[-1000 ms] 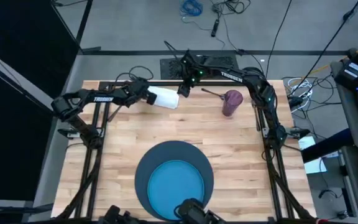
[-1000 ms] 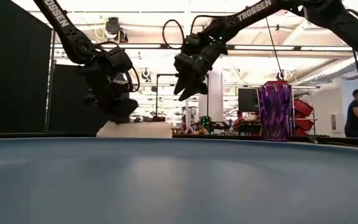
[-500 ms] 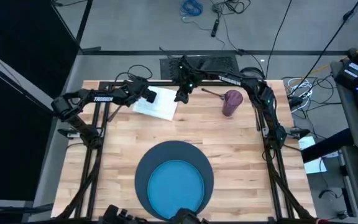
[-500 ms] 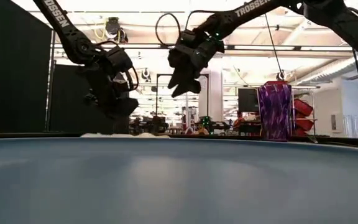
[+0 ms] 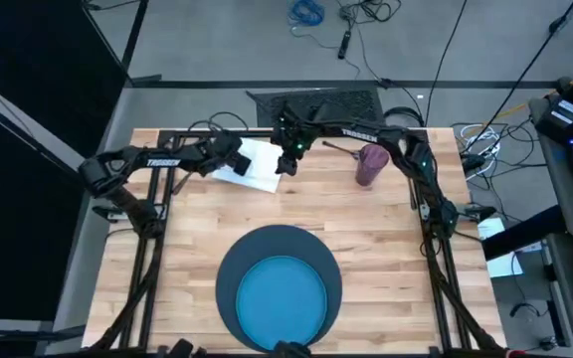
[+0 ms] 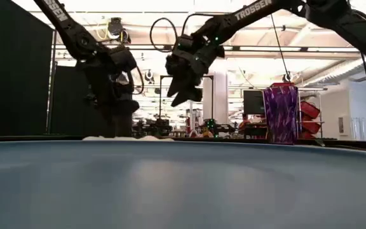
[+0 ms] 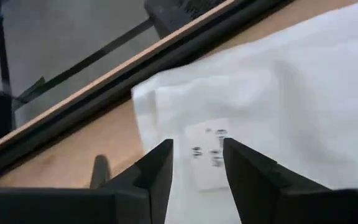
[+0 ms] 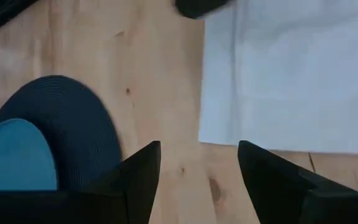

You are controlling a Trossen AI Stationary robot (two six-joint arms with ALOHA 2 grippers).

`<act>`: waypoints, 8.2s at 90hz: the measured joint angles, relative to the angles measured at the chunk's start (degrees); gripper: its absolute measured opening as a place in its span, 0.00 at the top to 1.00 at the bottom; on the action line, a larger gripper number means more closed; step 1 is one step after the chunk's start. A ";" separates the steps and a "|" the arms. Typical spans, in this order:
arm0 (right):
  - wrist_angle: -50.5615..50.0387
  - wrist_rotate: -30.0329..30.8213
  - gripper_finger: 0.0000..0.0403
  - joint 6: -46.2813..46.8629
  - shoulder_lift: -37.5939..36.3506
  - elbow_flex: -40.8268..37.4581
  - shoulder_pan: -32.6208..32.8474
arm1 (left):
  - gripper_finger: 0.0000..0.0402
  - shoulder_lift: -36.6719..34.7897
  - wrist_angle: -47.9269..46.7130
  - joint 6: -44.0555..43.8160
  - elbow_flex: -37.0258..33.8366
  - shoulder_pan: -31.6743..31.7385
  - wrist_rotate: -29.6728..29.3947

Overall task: Set table place
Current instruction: Fold the white napkin

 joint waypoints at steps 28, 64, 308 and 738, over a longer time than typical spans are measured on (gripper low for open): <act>3.71 9.54 0.50 9.16 3.73 -0.03 1.29 | 0.68 -13.98 -12.39 -5.35 -0.42 -8.99 -5.83; 4.71 15.09 0.50 13.12 6.66 -0.04 5.30 | 0.68 -18.12 -19.74 -16.14 -3.30 -19.93 -10.77; 4.68 40.91 0.50 -15.76 4.89 -0.02 12.76 | 0.68 -31.21 -23.06 -19.47 -5.68 -37.08 -27.17; -13.40 47.63 1.00 -10.85 -8.74 -0.02 19.67 | 0.30 3.44 9.30 15.65 -5.75 -27.70 -11.44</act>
